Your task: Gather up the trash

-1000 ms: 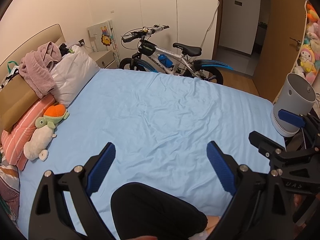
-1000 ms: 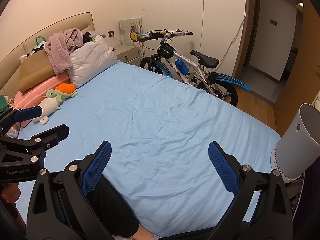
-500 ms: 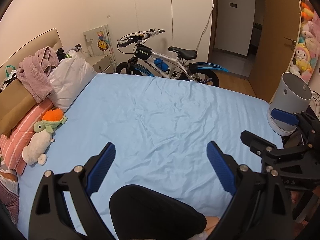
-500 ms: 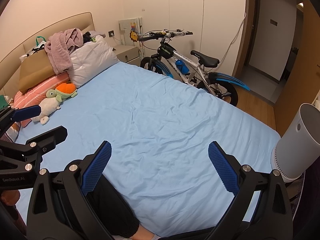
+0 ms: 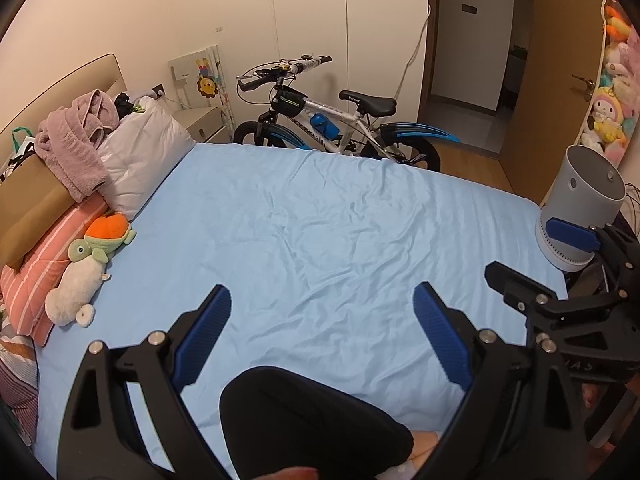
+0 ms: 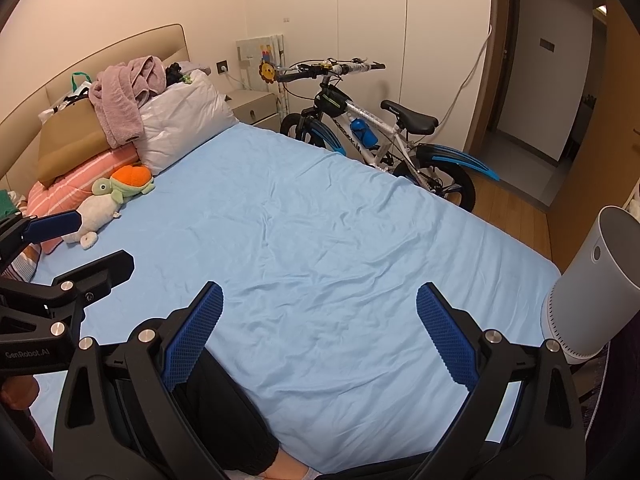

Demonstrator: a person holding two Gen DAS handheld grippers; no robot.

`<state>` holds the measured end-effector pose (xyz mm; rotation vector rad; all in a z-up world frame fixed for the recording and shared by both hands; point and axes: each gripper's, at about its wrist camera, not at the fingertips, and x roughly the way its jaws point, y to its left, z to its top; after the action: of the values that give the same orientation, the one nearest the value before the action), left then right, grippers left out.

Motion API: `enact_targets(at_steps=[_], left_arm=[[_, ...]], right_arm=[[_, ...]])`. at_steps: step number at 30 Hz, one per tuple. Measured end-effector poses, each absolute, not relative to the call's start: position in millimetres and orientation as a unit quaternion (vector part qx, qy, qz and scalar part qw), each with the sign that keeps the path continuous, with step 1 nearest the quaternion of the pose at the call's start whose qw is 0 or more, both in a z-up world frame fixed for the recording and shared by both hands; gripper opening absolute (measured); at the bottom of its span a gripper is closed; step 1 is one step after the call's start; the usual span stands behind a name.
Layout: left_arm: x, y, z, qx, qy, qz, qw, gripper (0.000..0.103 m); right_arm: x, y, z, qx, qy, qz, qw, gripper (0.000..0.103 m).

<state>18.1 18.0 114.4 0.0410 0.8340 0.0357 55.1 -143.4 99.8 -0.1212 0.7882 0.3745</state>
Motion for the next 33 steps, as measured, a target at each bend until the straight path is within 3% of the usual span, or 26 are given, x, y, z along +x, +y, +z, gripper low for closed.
enact_targets(at_steps=[33], left_arm=[[15.2,21.8,116.3,0.019,0.403,0.02,0.915,0.092]], right_arm=[[53.2,-146.2,104.1,-0.061,0.377,0.184,0.906,0.094]])
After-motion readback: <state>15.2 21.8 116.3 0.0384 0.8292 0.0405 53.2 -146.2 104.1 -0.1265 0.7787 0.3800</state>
